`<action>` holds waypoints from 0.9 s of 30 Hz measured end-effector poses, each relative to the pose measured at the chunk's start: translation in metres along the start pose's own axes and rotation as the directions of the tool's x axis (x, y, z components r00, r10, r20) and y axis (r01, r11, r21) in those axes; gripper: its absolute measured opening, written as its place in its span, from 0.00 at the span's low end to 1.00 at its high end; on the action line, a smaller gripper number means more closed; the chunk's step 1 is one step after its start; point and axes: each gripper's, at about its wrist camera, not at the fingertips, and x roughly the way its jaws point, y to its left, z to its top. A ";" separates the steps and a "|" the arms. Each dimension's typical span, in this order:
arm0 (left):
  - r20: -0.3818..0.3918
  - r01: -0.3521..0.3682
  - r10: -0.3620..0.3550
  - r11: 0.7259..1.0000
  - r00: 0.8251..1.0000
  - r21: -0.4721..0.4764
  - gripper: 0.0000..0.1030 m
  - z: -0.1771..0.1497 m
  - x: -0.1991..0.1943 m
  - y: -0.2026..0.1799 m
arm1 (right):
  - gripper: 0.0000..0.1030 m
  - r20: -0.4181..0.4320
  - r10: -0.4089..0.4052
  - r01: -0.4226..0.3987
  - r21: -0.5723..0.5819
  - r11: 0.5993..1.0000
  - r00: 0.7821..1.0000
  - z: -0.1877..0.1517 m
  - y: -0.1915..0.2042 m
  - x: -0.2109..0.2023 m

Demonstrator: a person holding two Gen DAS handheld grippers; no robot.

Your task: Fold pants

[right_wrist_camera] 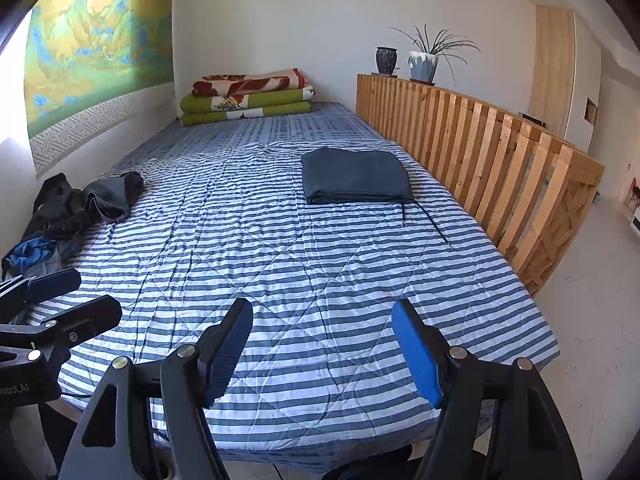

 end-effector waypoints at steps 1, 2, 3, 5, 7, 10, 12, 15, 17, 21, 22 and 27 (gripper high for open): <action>0.000 0.000 0.000 1.000 1.000 -0.001 0.83 -0.001 -0.001 0.001 | 0.66 0.000 0.001 -0.001 -0.001 1.000 1.000 0.000 0.000 0.000; -0.001 -0.001 0.001 1.000 1.000 -0.001 0.83 -0.001 -0.001 0.002 | 0.66 0.000 0.003 -0.003 -0.003 1.000 1.000 0.000 0.001 0.000; -0.001 -0.002 0.002 1.000 1.000 -0.002 0.83 -0.002 0.000 0.002 | 0.66 -0.001 0.006 -0.006 -0.004 1.000 1.000 -0.001 0.001 0.000; -0.003 -0.002 0.002 1.000 1.000 -0.001 0.83 -0.003 0.000 0.002 | 0.66 -0.002 0.009 -0.009 -0.009 1.000 1.000 -0.002 0.002 0.000; -0.005 -0.004 0.004 1.000 1.000 0.000 0.83 -0.005 0.000 0.002 | 0.66 -0.006 0.014 -0.014 -0.012 1.000 1.000 -0.003 0.003 0.001; -0.008 -0.005 0.005 1.000 1.000 -0.002 0.83 -0.006 0.002 0.002 | 0.67 -0.013 0.018 -0.018 -0.014 1.000 1.000 -0.006 0.005 0.003; -0.008 -0.007 0.007 1.000 1.000 -0.001 0.83 -0.006 0.002 0.002 | 0.67 -0.016 0.019 -0.020 -0.014 1.000 1.000 -0.007 0.005 0.004; -0.011 -0.009 0.009 1.000 1.000 0.000 0.83 -0.007 0.004 0.001 | 0.67 -0.019 0.019 -0.019 -0.011 1.000 1.000 -0.008 0.003 0.005; -0.013 -0.008 0.008 1.000 1.000 0.002 0.83 -0.007 0.005 0.001 | 0.67 -0.020 0.020 -0.020 -0.011 1.000 1.000 -0.008 0.003 0.006; -0.014 -0.008 0.008 1.000 1.000 0.005 0.83 -0.006 0.007 0.000 | 0.67 -0.023 0.020 -0.021 -0.012 1.000 1.000 -0.008 0.003 0.007; -0.015 -0.008 0.008 1.000 1.000 0.006 0.83 -0.006 0.007 0.000 | 0.67 -0.024 0.022 -0.022 -0.011 1.000 0.999 -0.008 0.002 0.008; -0.017 -0.004 0.005 1.000 1.000 0.010 0.83 -0.006 0.009 -0.001 | 0.67 -0.031 0.023 -0.023 -0.007 1.000 0.999 -0.008 0.001 0.012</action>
